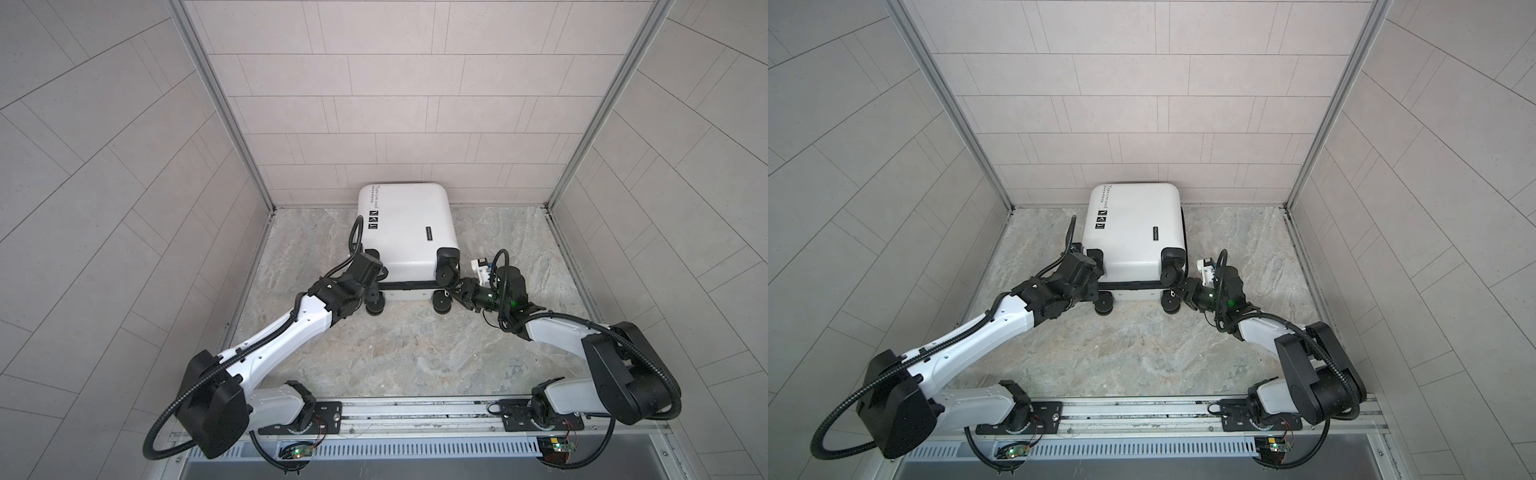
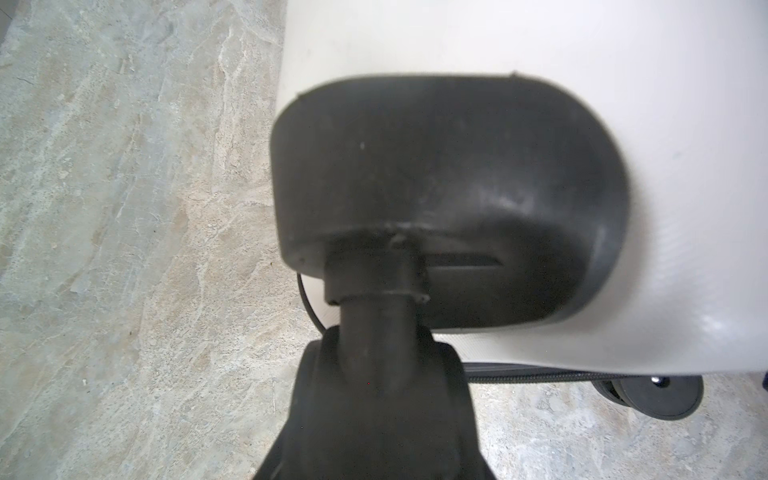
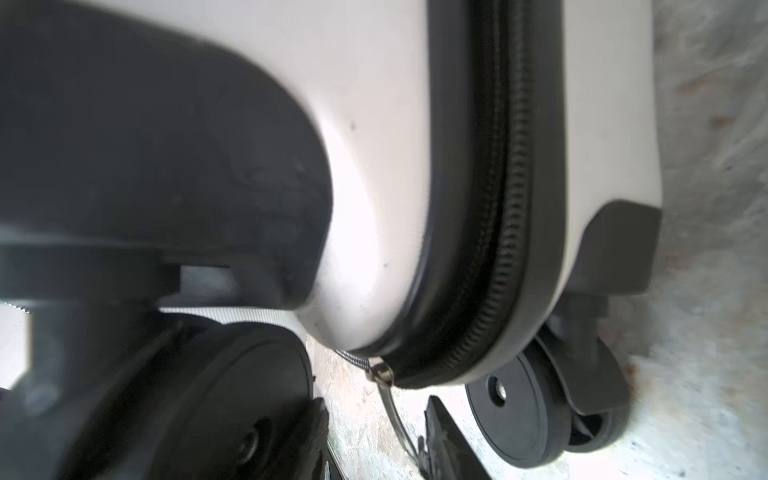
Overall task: Pack the luggage
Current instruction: 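Grasp the silver zipper pull with the right gripper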
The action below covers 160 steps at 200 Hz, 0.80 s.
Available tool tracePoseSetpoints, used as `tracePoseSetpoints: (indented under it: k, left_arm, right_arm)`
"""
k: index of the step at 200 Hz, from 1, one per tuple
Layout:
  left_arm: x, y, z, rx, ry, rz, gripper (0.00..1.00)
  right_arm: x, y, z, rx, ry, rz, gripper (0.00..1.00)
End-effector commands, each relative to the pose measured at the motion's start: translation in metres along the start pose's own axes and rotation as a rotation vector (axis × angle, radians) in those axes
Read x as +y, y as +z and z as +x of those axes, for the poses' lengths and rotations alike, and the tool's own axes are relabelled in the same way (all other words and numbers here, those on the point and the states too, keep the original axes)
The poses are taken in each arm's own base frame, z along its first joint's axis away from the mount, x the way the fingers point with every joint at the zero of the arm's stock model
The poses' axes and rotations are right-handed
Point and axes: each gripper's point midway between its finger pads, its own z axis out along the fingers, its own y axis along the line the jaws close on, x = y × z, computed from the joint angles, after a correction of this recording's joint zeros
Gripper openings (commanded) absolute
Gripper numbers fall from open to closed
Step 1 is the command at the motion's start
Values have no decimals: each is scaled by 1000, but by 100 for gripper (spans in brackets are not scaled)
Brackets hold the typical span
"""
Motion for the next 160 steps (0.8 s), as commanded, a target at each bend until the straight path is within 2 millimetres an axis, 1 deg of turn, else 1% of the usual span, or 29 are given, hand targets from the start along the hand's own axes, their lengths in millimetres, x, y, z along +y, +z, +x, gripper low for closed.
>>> tracePoseSetpoints:
  k: [1,63,97,134,160]
  left_arm:
    - [-4,-10,-9,-11,11,25,0]
    - [-4,-10,-6,-5,6,32,0]
    - [-4,-10,-5,-2,4,32,0]
    - [-4,-11,-6,-5,3,31,0]
    - [-4,-11,-6,-5,2,32,0]
  right_arm:
    - [1,2,0,-10,-3,-15,41]
    - [-8,7,3,-2,9,-2,40]
    - [-5,11,2,-2,7,-15,36]
    - [-2,15,-1,-9,25,-46,35]
    - [1,17,-3,-17,33,-65,33]
